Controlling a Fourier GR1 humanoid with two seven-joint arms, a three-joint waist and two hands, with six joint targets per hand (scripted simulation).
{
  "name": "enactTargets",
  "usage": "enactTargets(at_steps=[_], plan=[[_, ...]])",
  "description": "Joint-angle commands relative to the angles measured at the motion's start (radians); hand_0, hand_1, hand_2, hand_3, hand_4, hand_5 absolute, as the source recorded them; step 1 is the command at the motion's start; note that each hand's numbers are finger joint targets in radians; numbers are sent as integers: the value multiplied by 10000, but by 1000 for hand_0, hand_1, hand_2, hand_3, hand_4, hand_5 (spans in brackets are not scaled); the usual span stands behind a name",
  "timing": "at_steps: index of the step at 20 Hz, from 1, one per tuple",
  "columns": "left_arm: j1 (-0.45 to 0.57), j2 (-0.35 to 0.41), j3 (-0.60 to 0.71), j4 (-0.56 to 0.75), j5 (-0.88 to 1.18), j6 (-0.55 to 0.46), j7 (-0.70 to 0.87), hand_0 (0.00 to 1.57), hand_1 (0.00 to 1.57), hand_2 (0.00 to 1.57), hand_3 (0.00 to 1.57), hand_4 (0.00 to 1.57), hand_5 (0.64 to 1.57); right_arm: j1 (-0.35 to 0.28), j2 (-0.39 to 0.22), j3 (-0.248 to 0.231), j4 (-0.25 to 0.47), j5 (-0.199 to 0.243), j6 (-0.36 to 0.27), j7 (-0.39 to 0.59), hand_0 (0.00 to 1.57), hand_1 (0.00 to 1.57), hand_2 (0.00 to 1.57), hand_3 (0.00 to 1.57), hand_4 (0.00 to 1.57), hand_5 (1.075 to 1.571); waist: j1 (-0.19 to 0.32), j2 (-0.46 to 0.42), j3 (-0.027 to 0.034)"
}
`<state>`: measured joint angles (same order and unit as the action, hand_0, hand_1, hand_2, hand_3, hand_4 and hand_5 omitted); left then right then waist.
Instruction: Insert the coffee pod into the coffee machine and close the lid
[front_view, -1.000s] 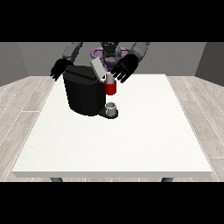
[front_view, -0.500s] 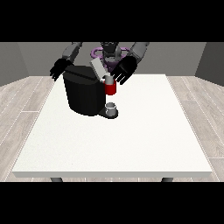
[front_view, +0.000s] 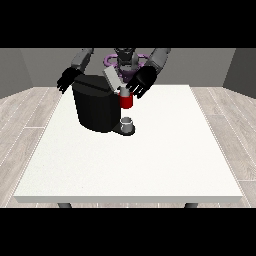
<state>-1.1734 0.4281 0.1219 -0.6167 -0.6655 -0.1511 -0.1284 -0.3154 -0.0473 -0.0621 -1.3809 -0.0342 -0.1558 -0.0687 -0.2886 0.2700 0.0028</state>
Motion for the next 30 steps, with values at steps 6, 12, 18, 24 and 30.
enactTargets(at_steps=[6,12,18,24,30], plan=[[117,-61,-181,-13,-310,158,-157,1066,1066,1116,945,380,1571,52,289,90,98,0,-296,-241,0,0,0,0,477,1571,230,-7,-25],[-182,452,-111,168,-430,-141,-301,1066,1066,1115,928,371,1571,-13,87,308,-176,144,-113,46,0,0,0,0,465,1571,-13,58,-27],[149,447,-548,362,-916,-195,-565,0,0,0,0,0,1571,-23,92,416,-432,217,-235,534,0,0,0,0,375,1571,-275,93,-30],[-184,408,-693,62,-1026,-875,-272,0,0,0,0,0,1571,-80,92,-121,422,9,-290,-443,0,0,0,0,387,1571,258,-143,-23],[-16,123,-473,37,-836,-986,-130,0,0,0,0,0,1571,158,301,4,393,33,-465,-159,0,0,0,0,363,1571,386,-729,-25]])
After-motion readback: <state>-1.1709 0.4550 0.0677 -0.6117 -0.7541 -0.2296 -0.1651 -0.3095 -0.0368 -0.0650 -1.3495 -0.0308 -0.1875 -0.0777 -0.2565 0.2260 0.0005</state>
